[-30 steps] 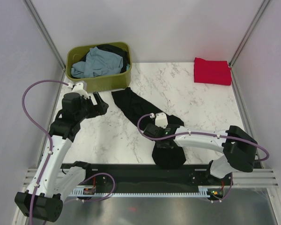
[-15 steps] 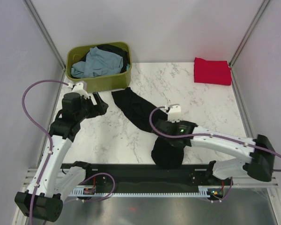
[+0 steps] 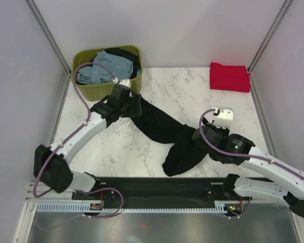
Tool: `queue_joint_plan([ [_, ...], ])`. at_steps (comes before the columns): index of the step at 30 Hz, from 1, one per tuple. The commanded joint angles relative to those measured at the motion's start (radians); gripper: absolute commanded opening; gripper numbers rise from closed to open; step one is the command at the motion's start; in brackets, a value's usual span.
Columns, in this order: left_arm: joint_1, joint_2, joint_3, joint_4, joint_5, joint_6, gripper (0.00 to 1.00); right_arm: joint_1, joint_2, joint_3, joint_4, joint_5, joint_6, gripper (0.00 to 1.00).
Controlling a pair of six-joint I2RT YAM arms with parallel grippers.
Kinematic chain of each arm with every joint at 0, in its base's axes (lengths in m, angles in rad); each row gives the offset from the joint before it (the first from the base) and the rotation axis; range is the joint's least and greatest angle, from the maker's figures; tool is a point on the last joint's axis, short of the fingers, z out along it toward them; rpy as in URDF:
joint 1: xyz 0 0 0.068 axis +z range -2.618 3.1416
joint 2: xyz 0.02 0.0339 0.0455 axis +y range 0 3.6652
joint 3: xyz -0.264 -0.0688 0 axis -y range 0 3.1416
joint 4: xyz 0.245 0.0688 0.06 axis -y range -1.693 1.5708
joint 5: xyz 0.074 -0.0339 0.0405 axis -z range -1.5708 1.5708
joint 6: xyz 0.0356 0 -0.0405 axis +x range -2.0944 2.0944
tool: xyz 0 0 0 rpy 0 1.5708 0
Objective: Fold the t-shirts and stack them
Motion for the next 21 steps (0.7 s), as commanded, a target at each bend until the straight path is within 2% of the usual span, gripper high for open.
queue_joint_plan([
  [1, -0.017, 0.221, 0.16, 0.027, -0.16, -0.024, 0.86, 0.0, 0.005, -0.026, 0.027, -0.006, -0.018, 0.0],
  [3, -0.021, 0.318, 0.257, 0.057, -0.186, 0.025, 0.85, 0.0, -0.017, -0.021, 0.037, -0.012, -0.041, 0.0],
  [4, -0.026, 0.409, 0.288, 0.071, -0.211, 0.092, 0.85, 0.0, -0.024, -0.021, 0.045, -0.014, -0.046, 0.0],
  [8, -0.076, 0.617, 0.505, 0.082, -0.283, 0.257, 0.84, 0.0, -0.054, -0.032, 0.054, -0.024, -0.058, 0.0],
  [11, -0.104, 0.737, 0.608, 0.076, -0.33, 0.341, 0.83, 0.0, -0.069, -0.036, 0.062, -0.028, -0.066, 0.0],
  [17, -0.153, 0.886, 0.754, 0.039, -0.384, 0.446, 0.81, -0.002, -0.063, -0.052, 0.1, -0.048, -0.101, 0.0],
  [21, -0.176, 0.97, 0.782, 0.008, -0.436, 0.493, 0.8, -0.002, -0.067, -0.053, 0.105, -0.051, -0.104, 0.0],
])
